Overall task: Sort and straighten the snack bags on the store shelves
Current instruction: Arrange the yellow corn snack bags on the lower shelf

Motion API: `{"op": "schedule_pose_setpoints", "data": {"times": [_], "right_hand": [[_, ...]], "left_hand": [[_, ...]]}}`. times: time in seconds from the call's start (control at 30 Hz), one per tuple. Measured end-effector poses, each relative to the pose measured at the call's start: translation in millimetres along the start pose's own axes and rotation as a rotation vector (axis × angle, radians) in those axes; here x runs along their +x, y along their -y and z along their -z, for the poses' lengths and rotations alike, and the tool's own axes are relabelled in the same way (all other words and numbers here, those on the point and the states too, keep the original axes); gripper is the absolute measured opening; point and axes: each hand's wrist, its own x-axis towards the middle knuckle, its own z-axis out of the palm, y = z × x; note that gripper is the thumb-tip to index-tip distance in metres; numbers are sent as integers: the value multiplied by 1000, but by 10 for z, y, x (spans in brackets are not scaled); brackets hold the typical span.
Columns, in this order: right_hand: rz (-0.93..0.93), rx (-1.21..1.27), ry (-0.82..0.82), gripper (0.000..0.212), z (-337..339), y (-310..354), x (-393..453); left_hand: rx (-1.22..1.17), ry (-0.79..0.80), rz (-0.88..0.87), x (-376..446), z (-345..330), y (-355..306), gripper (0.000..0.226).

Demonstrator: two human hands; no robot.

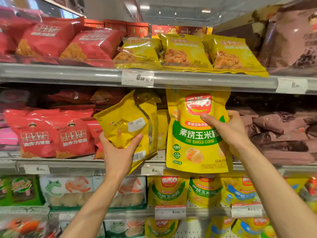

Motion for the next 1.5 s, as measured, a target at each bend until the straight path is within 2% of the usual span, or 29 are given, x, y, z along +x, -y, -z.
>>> {"op": "schedule_pose_setpoints", "data": {"times": [0.13, 0.23, 0.37, 0.47, 0.6, 0.7, 0.8, 0.9, 1.0, 1.03, 1.07, 1.2, 1.27, 1.37, 1.43, 1.5], "right_hand": [[-17, 71, 9, 36, 45, 14, -88], [-5, 83, 15, 20, 59, -14, -138], [-30, 126, -10, 36, -24, -101, -191], [-35, 157, -57, 64, -132, -179, -221], [-32, 169, -85, 67, -210, -234, -221], [-27, 169, -93, 62, -236, -240, -214], [-33, 173, -83, 47, -215, -261, -196], [-15, 144, -72, 44, -148, -283, -173], [-11, 102, -85, 87, -56, -319, -155], [-11, 98, -98, 94, -15, -329, -154], [-6, 100, -107, 93, 25, -339, -151], [12, 80, -138, 58, 171, -329, -154], [25, 62, -149, 54, 211, -341, -148], [22, 55, -168, 68, 238, -382, -143], [10, 66, -176, 71, 248, -415, -142], [7, 71, -166, 74, 242, -427, -141]], "left_hand": [[54, 14, 5, -64, -225, 90, 96], [82, -13, 33, -104, -359, 131, 108], [159, -22, 52, -154, -468, 228, 121], [205, 17, 47, -117, -466, 277, 123], [205, 259, -18, -22, -240, 325, 124], [239, 394, -67, -13, -54, 344, 109], [259, 362, -78, -16, -34, 355, 94], [252, 242, -78, -12, -130, 377, 103], [246, 154, -88, -47, -286, 392, 108], [239, 160, -78, -63, -340, 391, 108], [230, 176, -58, -72, -391, 388, 109], [190, 325, -6, 9, -502, 344, 95], [247, 374, -48, 54, -546, 346, 92], [446, 328, -171, 36, -621, 389, 103], [572, 199, -218, -27, -642, 374, 122], [584, 62, -263, -109, -634, 331, 140]]}}
